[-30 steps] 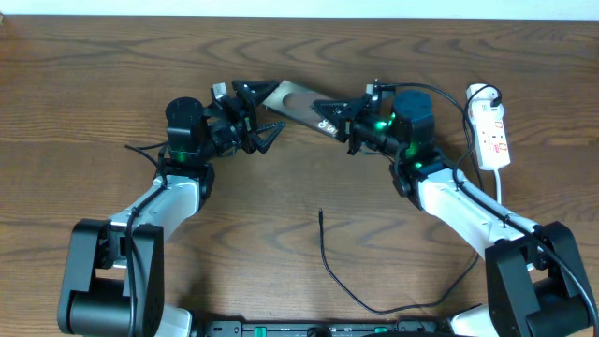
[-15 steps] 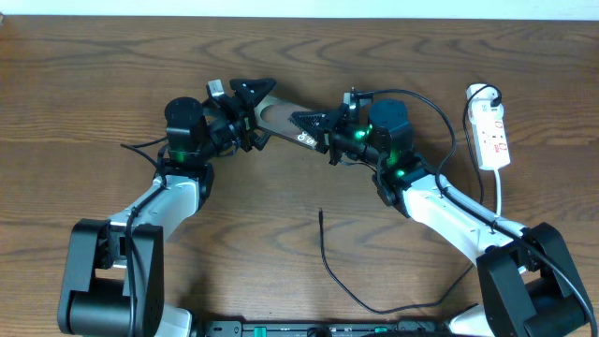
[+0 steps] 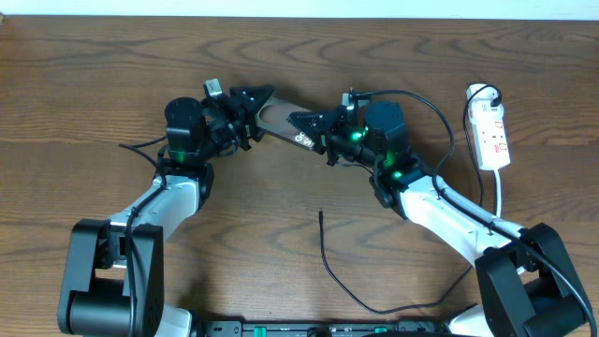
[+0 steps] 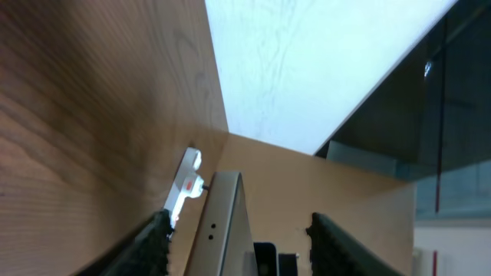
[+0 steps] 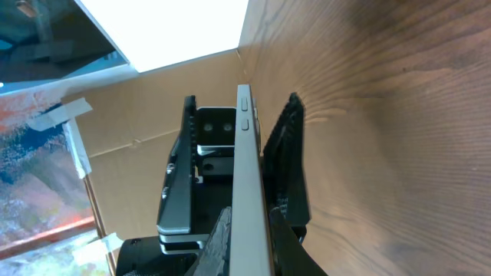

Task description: Plug charger to phone and switch on socket

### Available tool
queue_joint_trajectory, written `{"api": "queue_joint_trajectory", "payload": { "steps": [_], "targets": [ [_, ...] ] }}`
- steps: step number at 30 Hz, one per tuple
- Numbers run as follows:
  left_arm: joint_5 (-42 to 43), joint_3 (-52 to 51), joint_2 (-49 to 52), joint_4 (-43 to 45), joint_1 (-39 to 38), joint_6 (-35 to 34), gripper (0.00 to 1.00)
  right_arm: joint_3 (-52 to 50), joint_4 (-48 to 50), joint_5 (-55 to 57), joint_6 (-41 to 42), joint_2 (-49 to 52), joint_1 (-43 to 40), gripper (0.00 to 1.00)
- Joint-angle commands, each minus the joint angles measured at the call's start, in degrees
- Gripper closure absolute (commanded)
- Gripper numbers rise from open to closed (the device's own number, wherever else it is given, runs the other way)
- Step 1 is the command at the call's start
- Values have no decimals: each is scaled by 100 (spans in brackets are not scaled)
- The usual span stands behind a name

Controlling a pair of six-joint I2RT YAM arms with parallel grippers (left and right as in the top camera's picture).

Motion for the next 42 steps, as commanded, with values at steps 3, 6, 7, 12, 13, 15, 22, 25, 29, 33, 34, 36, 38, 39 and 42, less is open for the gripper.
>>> {"api": "queue_joint_trajectory", "payload": {
  "steps": [3,6,7,12,13,15,22,25,29,33,34,36,38,39,42],
  "targets": [
    [-42,-17,-92,24,7,-11,67,92,76,-35,-109,-15,87,99],
    [-59,-17,-92,24,7,-15,74,92,76,52,-109,-15,142,99],
    [-59,-17,-92,24,7,-15,78,92,76,85,-109,-15,164,99],
    [-59,-17,-92,24,7,-15,86,92,74,267,-24,-15,269,99],
    [-59,-17,-92,24,7,-13,85,92,74,308,24,-15,291,99],
    [-59,-17,-92,26,7,-20,85,92,74,382,138,-15,339,99],
    [-59,-17,-92,26,7,-79,85,92,28,518,455,-15,402,99],
    [-59,-17,-92,26,9,-76,85,92,-20,518,474,-15,402,99],
    [-59,-17,-92,26,9,-76,86,92,-52,516,476,-15,404,99],
    [-61,-17,-92,26,9,-74,85,92,-81,490,557,-15,404,99],
    [-61,-17,-92,26,9,-76,86,92,-127,476,623,-15,417,99],
    [-61,-17,-92,24,9,-76,85,92,-190,479,730,-15,463,99],
    [-61,-17,-92,26,7,-74,86,92,-229,511,730,-15,507,99],
    [-59,-17,-92,24,9,-74,85,92,-236,527,730,-15,522,98],
    [-59,-17,-92,24,9,-76,86,92,-271,562,730,-15,542,99]
  ]
}}
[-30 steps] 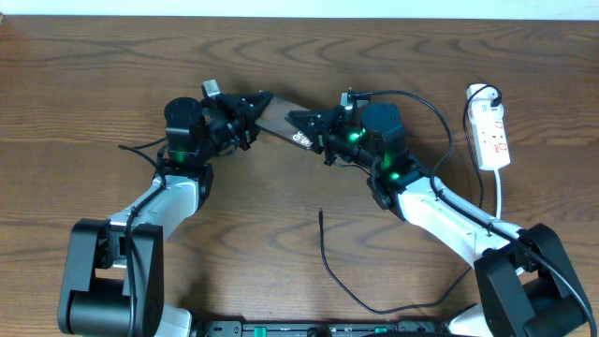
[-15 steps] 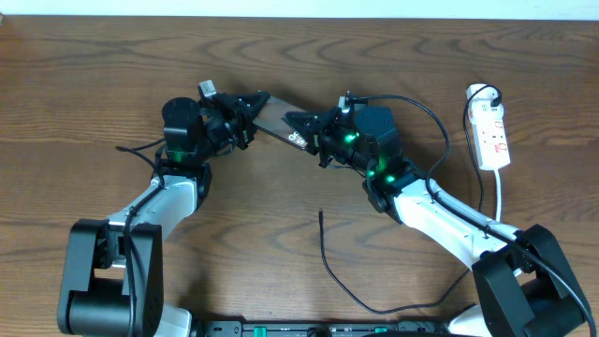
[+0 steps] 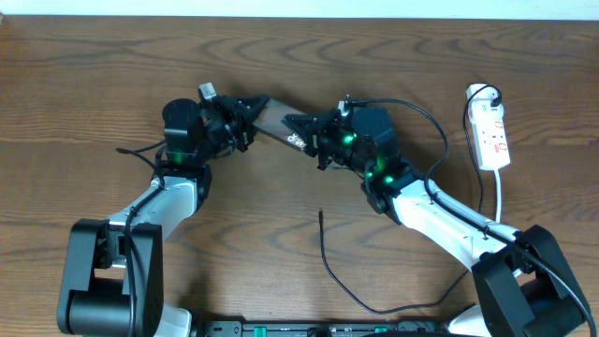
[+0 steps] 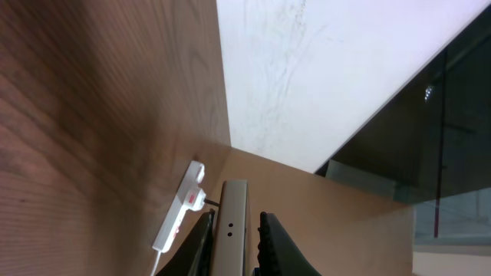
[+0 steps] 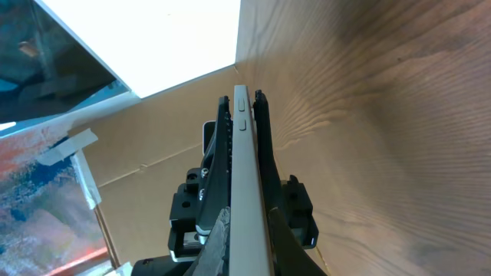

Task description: Plug charger to phone and switch on socket

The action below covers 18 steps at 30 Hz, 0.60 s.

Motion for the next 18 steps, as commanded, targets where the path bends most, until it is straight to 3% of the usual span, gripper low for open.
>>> {"api": "queue_joint_trajectory", "payload": {
  "steps": [1,4,18],
  "targets": [
    [155,68,-92,120,-72,33,87,85,-96,-125,57,-11,201,98],
    [153,68,-92,120,-72,35,92,85,-98,-125,57,-11,201,99],
    [153,68,-92,120,-70,35,92,85,-138,-127,50,-11,208,99]
  ]
}}
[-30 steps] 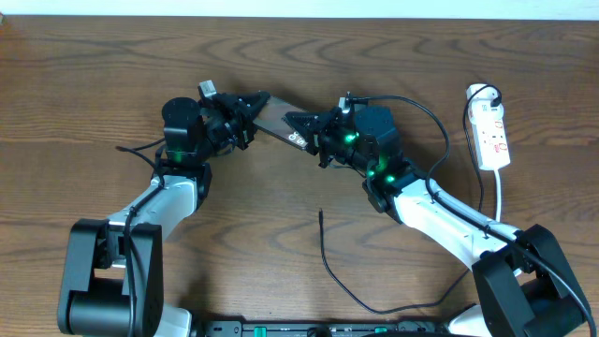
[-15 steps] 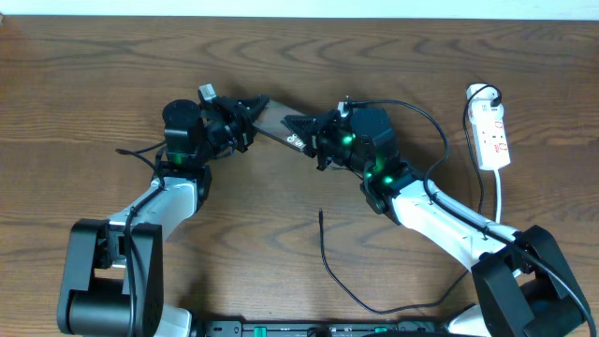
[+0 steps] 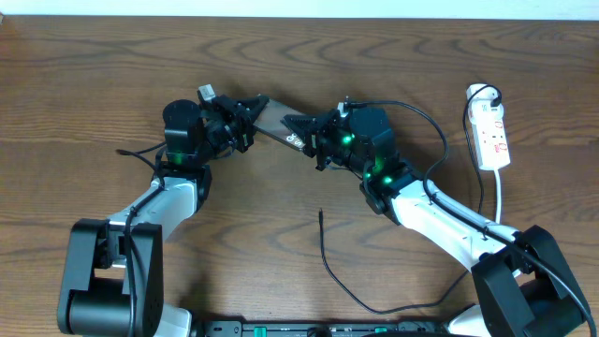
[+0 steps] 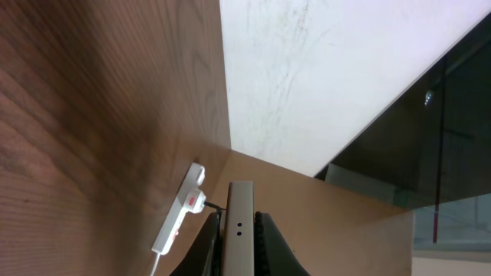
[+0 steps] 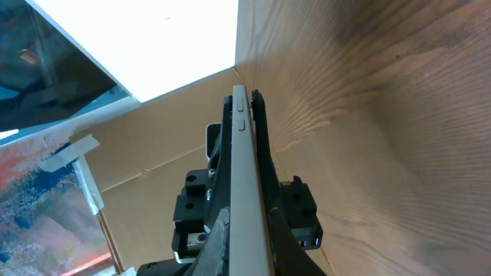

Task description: Plug charger to phone and switch on socket

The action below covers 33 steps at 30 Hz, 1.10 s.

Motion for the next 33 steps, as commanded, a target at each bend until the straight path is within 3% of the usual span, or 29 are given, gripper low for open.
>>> {"api": "queue_joint_trajectory", "payload": {
  "steps": [1,4,16,22,26,33],
  "targets": [
    [201,85,-94,122,-70,79,92,68,-103,-197,-72,-11,175,99],
    [201,85,-94,122,-70,79,93,68,-103,-197,-96,-11,175,91],
    [201,85,-94,122,-70,83,93,68,-101,-199,-179,-11,173,1],
    [208,85,-94,-22,52,273,93,68,-101,-267,-439,-11,111,1],
    [282,85,-94,-26,304,756,92,68,-101,-439,-608,-11,-15,1],
    [1161,85,-94,7,1204,1598,93,68,-129,-807,-1425,-11,-409,1]
  ]
}}
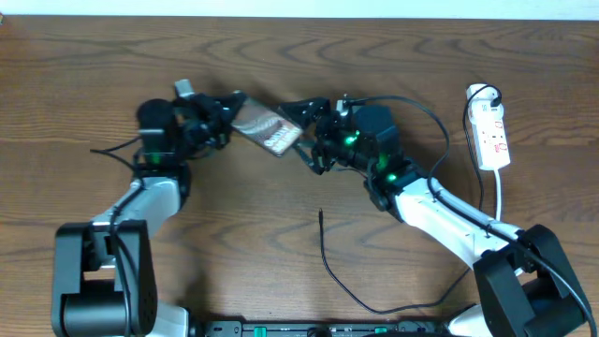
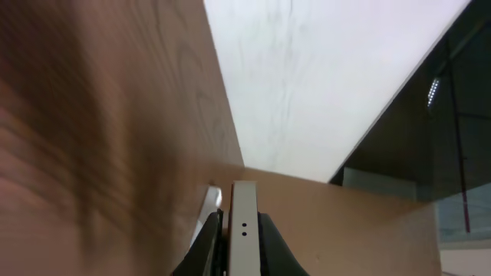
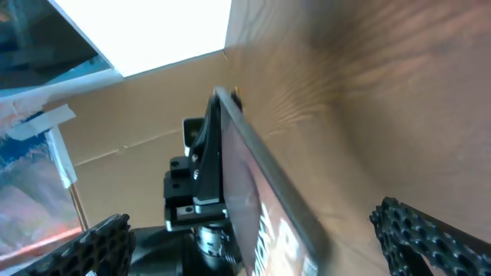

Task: Plug charger to phone and switch on socket
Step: 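Open the right gripper and pull the phone left with the left gripper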

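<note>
The phone (image 1: 268,130) hangs above the table at the back centre, tilted, its patterned face turned up. My left gripper (image 1: 233,116) is shut on its left end; in the left wrist view the phone's pale edge (image 2: 244,226) sits pinched in the left gripper (image 2: 244,241). My right gripper (image 1: 307,132) stands open at the phone's right end, and in the right wrist view the phone (image 3: 257,207) lies in the wide gap of the right gripper (image 3: 265,241) without touching the fingers (image 3: 430,234). The charger cable's free tip (image 1: 321,214) lies on the table. The white socket strip (image 1: 490,126) is at the far right.
The black charger cable (image 1: 351,292) curves from the table's middle toward the front edge. Another black cable (image 1: 440,117) loops from the right arm toward the socket strip. A pale wall runs along the table's back edge.
My right gripper has opened and let go of the phone. My left arm has moved to the left with the phone, which now tilts with its face up.
At first my right gripper held the phone on edge while my left gripper stood open around its other end. Then the left shut on it and both held it. Now the right is open and the left alone holds the phone, farther left.
</note>
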### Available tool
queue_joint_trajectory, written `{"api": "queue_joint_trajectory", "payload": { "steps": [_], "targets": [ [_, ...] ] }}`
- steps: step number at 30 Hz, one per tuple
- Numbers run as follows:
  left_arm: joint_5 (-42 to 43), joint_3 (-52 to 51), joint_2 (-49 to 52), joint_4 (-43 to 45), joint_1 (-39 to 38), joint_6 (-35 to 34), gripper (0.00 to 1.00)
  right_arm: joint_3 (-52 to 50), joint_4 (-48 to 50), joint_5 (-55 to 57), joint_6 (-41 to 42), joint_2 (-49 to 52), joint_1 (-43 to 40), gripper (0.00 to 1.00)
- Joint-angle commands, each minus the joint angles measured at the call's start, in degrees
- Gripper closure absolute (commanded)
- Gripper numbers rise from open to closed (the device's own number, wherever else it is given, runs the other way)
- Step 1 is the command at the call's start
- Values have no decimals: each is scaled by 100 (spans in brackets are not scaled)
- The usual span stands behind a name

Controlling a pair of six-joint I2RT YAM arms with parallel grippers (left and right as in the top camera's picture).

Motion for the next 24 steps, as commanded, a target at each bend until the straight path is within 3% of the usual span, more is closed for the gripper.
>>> {"api": "queue_joint_trajectory", "payload": {
  "steps": [1,7,14,21,24],
  "targets": [
    [804,85,-94,120,463,632,92,68,-44,-256,-649,-11,-197,1],
    [2549,85,-94,254,1034,1886,92,68,-835,-197,-1698,-11,-387,1],
    [4465,85,-94,337,1108,3499,92,68,-1871,160,-3287,-11,-387,1],
    [4463,70,-94,601,1110,3790,93,107,-2181,-66,-4701,-13,-422,1],
    [4463,70,-94,876,1113,3792,92,387,-2846,-122,-5294,-13,-492,1]
  ]
}}
